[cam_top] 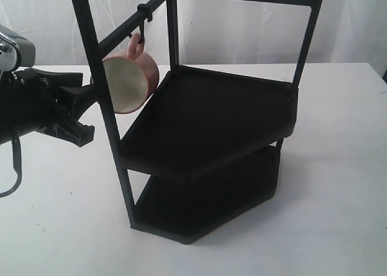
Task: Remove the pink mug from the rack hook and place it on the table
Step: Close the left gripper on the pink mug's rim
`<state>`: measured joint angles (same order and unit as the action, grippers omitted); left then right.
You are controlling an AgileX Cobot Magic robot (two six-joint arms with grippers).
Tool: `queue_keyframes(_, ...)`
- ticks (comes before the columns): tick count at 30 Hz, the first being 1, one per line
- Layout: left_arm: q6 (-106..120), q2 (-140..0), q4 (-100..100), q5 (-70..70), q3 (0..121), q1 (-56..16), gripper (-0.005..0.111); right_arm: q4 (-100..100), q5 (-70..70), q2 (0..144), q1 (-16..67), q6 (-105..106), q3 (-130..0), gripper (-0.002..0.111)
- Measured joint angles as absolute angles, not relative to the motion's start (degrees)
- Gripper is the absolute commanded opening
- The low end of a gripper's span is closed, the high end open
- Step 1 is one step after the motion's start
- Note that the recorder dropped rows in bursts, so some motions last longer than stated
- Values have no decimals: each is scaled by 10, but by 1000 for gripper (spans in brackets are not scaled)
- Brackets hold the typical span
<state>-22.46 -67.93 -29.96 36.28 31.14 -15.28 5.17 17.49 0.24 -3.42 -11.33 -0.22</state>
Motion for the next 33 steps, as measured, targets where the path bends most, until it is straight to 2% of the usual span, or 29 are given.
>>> queue_keyframes(33, -144, -767, -259, 389, 378, -153, 44, 52, 175, 2, -34, -113, -2, 0)
